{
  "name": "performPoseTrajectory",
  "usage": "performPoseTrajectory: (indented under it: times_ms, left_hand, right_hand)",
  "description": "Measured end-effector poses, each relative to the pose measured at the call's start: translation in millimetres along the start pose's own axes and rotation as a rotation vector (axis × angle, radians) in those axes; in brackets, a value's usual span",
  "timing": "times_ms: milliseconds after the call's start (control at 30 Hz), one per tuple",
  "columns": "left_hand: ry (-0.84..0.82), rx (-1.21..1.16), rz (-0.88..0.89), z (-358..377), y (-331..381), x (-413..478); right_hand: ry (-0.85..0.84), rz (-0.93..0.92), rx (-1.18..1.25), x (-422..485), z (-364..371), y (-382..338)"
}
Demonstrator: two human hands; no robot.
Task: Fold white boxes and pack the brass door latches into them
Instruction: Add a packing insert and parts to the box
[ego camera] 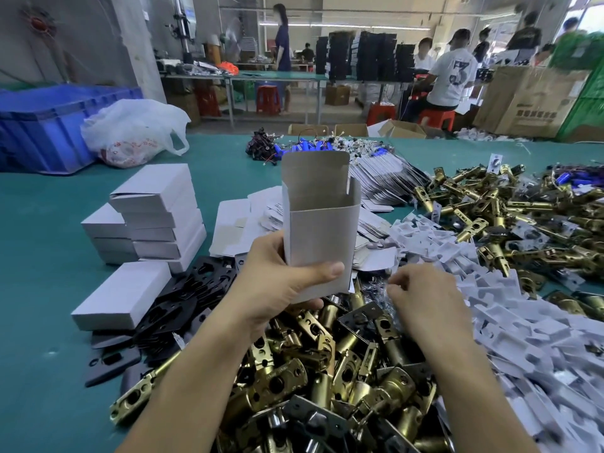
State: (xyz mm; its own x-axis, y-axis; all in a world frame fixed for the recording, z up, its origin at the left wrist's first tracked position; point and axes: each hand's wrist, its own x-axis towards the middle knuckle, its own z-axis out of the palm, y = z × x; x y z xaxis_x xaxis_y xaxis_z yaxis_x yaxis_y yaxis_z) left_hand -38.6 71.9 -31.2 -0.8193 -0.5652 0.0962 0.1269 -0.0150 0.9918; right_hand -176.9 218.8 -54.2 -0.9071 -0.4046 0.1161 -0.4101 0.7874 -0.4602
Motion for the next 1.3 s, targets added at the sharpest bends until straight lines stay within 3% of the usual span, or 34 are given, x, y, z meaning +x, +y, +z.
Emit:
performPoseTrajectory:
  times_ms: [200,433,700,833,1000,1133,1300]
  left_hand:
    - [-0.017,0.01,-0.023,1,1,-2]
    - [-0.032,0.019,-0.04,2,1,-3]
    - [-0.002,0.029,-0.053,1,0,-1]
    - [-0.021,0.042,-0.046,2,-1,-3]
    - [-0.083,0.061,-0.046,3,-1,-4]
    - [-0.16,0.099,-0.061,3,-4,-4]
    - [-0.255,0.126,-0.037,2,-4,-4]
  right_hand:
    - [-0.053,0.029,-0.07,-2,4,-4]
    - [0.045,0.033,-0.084,-1,9,-6]
    - [0.019,-0.02,0.285,1,-9,0]
    - [-0.022,-0.04,0.608,-5,-30,-8]
    - [0.112,-0.204,0.912,-16,-61,-19]
    - [0.288,-0.358,0.978,-22,-76,-23]
    - [0.316,-0.472,1.006,-27,-82,-30]
